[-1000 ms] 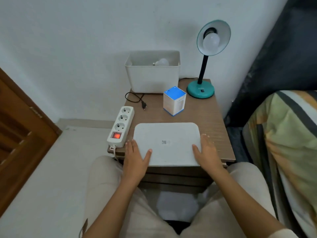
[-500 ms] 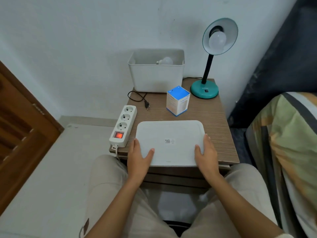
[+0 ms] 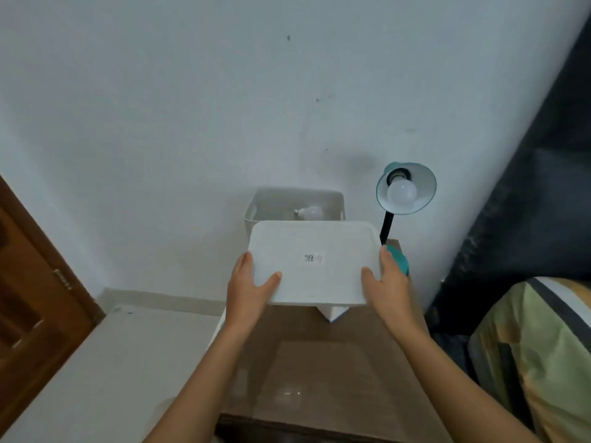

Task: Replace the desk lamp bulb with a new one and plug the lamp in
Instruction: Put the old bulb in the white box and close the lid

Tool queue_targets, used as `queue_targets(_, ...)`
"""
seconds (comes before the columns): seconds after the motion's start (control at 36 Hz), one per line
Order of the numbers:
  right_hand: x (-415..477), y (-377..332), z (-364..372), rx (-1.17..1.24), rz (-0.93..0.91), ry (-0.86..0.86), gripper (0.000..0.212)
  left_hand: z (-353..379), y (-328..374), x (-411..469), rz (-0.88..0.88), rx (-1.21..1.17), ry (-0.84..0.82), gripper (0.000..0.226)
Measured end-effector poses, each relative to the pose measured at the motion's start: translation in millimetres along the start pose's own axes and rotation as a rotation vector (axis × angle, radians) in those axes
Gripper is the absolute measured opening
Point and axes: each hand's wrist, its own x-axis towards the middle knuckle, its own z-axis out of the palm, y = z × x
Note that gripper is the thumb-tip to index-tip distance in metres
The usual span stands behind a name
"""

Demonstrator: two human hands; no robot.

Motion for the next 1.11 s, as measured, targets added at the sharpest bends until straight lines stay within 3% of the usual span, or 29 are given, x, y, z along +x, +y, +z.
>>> queue_targets(0.28,97.1,-14.9,48.6,0.028,0.036,-0.102,0.047,14.5,-0.7,108.6,-0.045,0.064,-0.019,0.069)
queue_targets(0.47,145.2,-12.3,72.4,0.049,0.084,-0.105,0.055,32.7,-6.9,155.0,-0.035,0.115,-0.030,0.063)
queue_targets(0.58,163.8,-14.0,82.7,0.046,0.036,-0.099,0.018,30.9,-7.6,175.4,-0.014,0.154,-0.008,0.052)
queue_targets(0.67,174.6,-14.4,90.3,0.069,0.012,-0.087,0.005,29.9,-9.9,187.0,-0.030,0.172,-0.014,0.044)
queue_targets(0.81,183.3,-16.5,98.4,0.079,0.017,-0.027,0.030,35.7,-17.3,199.4,-0.005,0.205,0.004,0.034)
queue_targets(1.11,190.8,-12.3,101.2,0.037,0.023,-0.012,0.026,44.0,-18.0,214.5,0.033,0.242,0.047,0.036)
